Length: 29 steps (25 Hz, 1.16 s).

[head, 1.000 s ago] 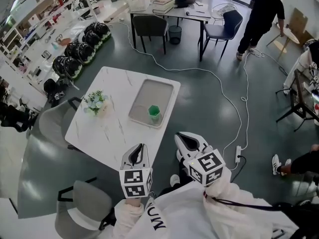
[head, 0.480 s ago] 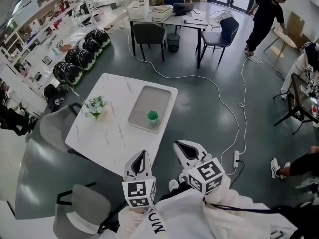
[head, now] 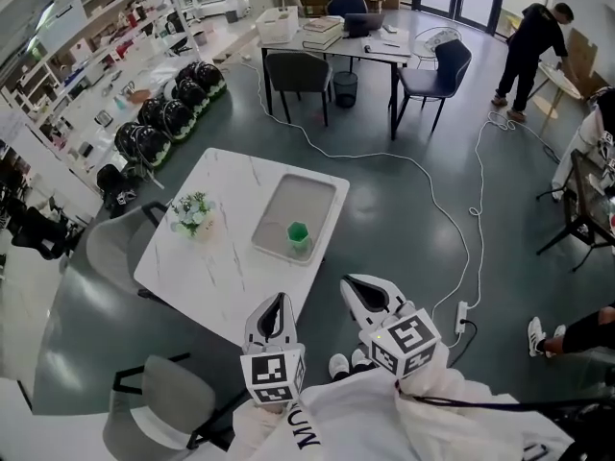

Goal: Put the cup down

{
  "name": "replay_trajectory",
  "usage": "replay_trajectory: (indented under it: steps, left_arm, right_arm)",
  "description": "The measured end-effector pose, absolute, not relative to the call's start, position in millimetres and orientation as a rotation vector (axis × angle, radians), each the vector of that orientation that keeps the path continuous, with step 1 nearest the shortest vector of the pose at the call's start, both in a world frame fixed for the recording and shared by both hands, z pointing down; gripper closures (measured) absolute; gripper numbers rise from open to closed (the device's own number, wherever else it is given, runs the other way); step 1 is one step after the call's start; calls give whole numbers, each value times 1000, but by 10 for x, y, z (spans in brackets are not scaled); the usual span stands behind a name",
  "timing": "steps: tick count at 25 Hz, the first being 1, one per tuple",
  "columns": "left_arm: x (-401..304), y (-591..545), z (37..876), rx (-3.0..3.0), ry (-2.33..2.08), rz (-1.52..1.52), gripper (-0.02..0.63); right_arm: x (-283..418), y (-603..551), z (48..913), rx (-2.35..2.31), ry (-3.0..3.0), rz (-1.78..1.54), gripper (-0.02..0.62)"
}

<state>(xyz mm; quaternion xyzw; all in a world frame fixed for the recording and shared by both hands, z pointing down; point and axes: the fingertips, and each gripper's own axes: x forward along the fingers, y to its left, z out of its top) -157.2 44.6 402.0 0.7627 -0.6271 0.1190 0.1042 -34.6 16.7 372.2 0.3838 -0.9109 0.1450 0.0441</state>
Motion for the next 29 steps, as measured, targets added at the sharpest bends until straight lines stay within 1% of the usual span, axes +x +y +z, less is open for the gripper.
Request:
replay_trajectory:
  steps: [29]
  left_arm:
    - [-1361,214,4182,2172,-1880,388,595]
  right_arm:
    - [-165,-107,3837,1094,-2798,464,591]
